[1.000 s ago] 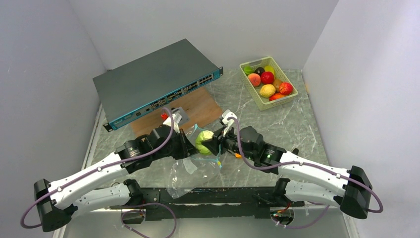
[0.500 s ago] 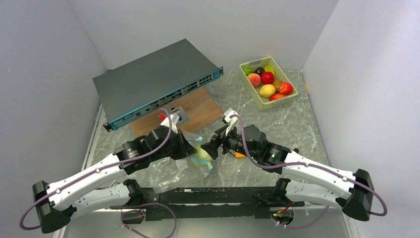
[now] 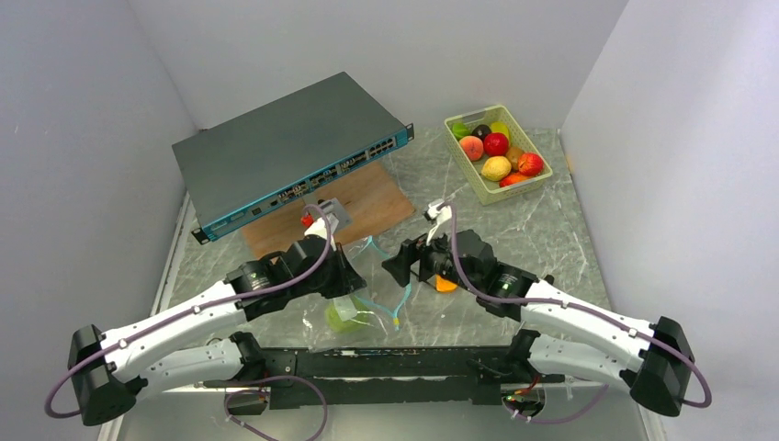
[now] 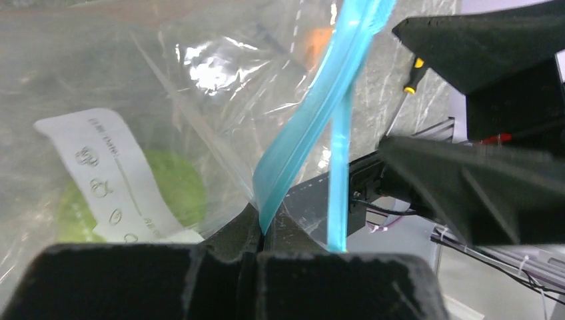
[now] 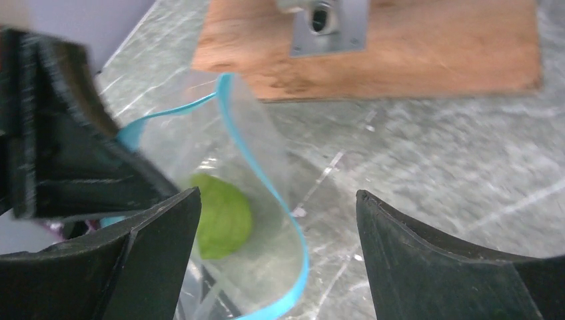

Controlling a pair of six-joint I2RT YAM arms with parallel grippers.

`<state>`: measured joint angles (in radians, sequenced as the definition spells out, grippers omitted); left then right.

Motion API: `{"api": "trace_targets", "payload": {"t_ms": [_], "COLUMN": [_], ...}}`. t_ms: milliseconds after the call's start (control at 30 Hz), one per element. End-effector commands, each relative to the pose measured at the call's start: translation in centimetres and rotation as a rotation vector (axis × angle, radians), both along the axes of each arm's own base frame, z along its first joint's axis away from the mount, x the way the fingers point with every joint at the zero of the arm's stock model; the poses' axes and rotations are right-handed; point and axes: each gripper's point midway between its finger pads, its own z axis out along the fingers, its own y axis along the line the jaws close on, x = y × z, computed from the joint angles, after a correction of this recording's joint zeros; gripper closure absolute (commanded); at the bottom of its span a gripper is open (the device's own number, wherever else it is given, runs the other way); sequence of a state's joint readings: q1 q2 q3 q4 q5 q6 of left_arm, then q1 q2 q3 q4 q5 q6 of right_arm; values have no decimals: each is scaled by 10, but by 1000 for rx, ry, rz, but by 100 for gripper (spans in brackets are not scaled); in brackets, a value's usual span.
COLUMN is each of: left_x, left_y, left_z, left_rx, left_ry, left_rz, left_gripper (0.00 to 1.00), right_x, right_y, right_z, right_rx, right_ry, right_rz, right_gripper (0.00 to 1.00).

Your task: Place the food in the zip-top bag and seal the zipper

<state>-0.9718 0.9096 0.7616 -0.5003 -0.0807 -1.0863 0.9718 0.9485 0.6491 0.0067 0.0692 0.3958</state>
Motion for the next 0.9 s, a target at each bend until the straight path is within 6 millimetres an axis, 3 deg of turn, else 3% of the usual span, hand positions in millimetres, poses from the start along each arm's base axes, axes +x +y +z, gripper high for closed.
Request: {"api": "trace_targets", "payload": {"t_ms": [0,167,300,433,567,733,867], "left_x": [7,7,7,6,4,0,-1], "left_y": [-6,-8,-4,2,4,4,8], "left_z": [1,12,16,15,20,47,54], "left_rx": [-8,-44,-57,-46,-56,-111,-113], "left_ry": [-11,-35,-46,-39,-38,-80,-106], "left_rz": [12,4,17,38,41,10,5], "left_gripper": [100,100,100,100,100,100,100], "right_x": [20,38,45,70,99,139,174], "right_y": [-25,-60,-71,-93,-111,-144,-173], "right_z": [-11,-36,-36,-40,-24,1,21], "right_rx": [88,59,56,2,-22,13,52], "right_ry": [120,209,219,234,212,185,167], "right_rz": [-124,-239,-290,-468,-619,-794,-903], "right_gripper": [13,11,9,7,7,7,7]}}
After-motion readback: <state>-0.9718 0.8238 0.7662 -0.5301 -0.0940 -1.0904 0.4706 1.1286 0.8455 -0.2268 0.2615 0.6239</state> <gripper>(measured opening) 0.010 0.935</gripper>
